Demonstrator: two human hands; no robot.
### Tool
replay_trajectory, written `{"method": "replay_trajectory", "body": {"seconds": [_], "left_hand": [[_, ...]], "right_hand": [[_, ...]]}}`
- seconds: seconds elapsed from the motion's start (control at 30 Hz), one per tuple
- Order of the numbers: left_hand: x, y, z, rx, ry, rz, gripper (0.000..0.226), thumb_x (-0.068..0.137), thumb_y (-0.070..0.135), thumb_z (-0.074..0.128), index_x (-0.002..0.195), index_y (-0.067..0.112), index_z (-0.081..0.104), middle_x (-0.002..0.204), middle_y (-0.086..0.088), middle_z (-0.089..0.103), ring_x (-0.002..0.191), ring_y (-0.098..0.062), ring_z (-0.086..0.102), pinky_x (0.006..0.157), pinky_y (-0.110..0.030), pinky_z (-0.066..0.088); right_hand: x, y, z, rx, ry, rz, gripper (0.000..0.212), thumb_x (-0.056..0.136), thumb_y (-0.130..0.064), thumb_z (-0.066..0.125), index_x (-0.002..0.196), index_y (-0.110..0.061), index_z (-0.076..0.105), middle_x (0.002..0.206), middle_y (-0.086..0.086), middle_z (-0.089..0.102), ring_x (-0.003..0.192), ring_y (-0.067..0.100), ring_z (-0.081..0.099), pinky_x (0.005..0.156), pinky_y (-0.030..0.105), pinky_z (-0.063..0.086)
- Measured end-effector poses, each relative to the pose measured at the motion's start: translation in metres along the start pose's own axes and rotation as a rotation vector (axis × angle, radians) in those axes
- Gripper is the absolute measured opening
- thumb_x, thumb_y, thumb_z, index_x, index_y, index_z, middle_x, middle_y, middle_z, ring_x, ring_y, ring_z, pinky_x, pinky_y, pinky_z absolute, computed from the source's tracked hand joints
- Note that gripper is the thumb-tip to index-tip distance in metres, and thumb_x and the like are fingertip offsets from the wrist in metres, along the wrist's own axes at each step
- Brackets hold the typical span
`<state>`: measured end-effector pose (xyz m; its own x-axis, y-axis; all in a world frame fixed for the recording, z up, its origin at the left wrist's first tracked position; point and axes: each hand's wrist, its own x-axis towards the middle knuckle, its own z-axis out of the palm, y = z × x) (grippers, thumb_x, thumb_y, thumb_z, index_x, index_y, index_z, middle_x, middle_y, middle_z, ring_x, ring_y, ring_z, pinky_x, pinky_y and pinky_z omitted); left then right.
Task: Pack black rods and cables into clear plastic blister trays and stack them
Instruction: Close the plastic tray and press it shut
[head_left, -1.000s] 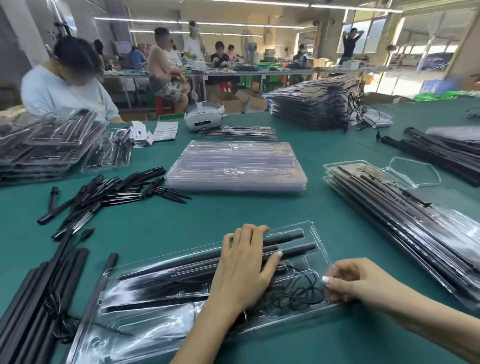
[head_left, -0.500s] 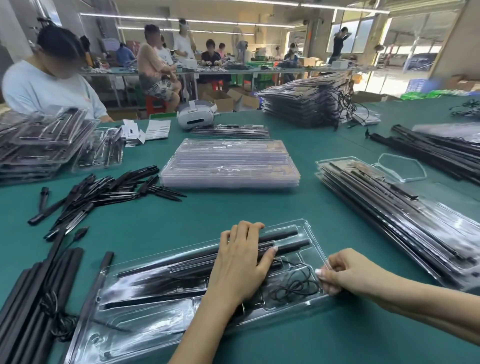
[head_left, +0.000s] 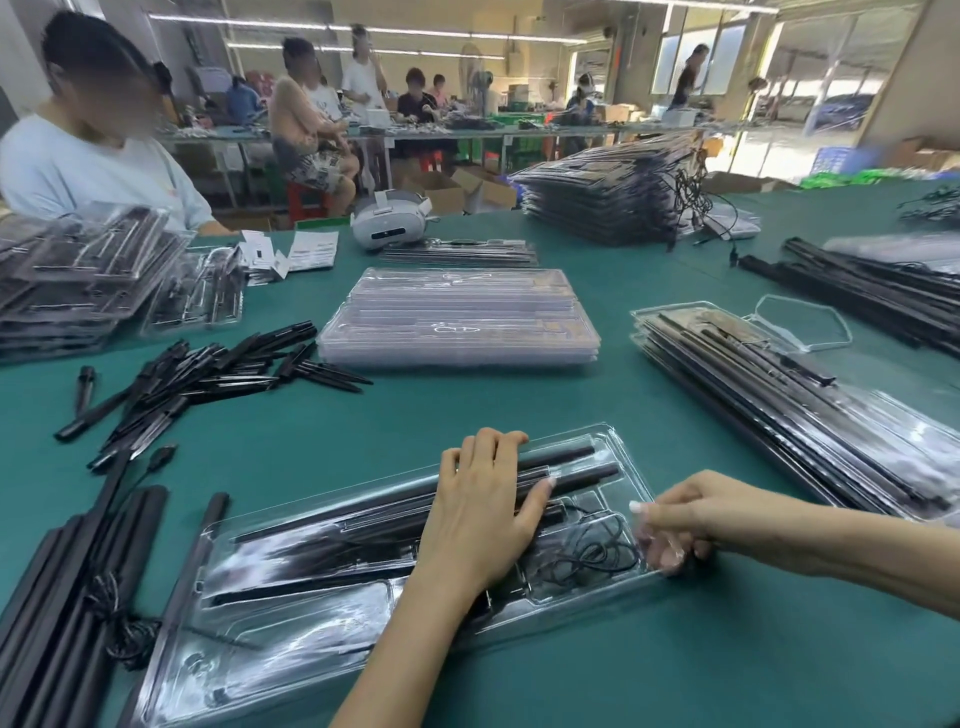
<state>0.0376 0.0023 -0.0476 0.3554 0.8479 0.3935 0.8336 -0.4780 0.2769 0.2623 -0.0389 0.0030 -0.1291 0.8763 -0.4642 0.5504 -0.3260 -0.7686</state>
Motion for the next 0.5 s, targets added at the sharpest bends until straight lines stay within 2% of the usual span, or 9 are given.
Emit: {"method": "replay_trajectory", "body": {"seconds": [0.07,0.17,0.27,0.5], "left_hand": [[0.000,0.000,-0.001,-0.010,0.002,0.004,0.049,0.096,0.052,0.031,0.135,0.023,0.037,0.124,0.008,0.040,0.114,-0.010,0.036,0.101,-0.027,0.022],[-0.001,0.000,-0.003,-0.029,0.021,0.005,0.048,0.096,0.052,0.033,0.135,0.023,0.038,0.123,0.008,0.041,0.113,-0.010,0.037,0.101,-0.026,0.022],[-0.002,0.001,-0.002,-0.030,0.015,0.013,0.048,0.096,0.052,0.033,0.134,0.024,0.038,0.122,0.008,0.040,0.113,-0.010,0.037,0.101,-0.026,0.022],[-0.002,0.001,-0.001,-0.033,0.004,0.015,0.048,0.096,0.052,0.032,0.134,0.024,0.037,0.122,0.009,0.040,0.113,-0.009,0.036,0.102,-0.026,0.022]], "right_hand": [[0.003,0.000,-0.002,0.056,-0.018,0.035,0.040,0.080,-0.048,0.063,0.081,-0.009,0.068,0.071,0.009,0.071,0.053,0.009,0.059,0.047,0.014,0.033],[0.005,0.001,-0.002,0.008,-0.025,0.026,0.031,0.084,-0.041,0.065,0.070,-0.014,0.071,0.066,0.009,0.068,0.053,0.009,0.057,0.046,0.013,0.030],[0.004,0.001,-0.005,-0.033,-0.069,0.011,0.033,0.087,-0.037,0.063,0.063,-0.016,0.072,0.063,0.006,0.067,0.053,0.008,0.055,0.047,0.014,0.030],[0.003,0.010,-0.003,-0.085,-0.058,-0.058,0.031,0.091,-0.030,0.063,0.063,-0.017,0.067,0.062,-0.002,0.065,0.057,0.006,0.052,0.052,0.011,0.033]]}}
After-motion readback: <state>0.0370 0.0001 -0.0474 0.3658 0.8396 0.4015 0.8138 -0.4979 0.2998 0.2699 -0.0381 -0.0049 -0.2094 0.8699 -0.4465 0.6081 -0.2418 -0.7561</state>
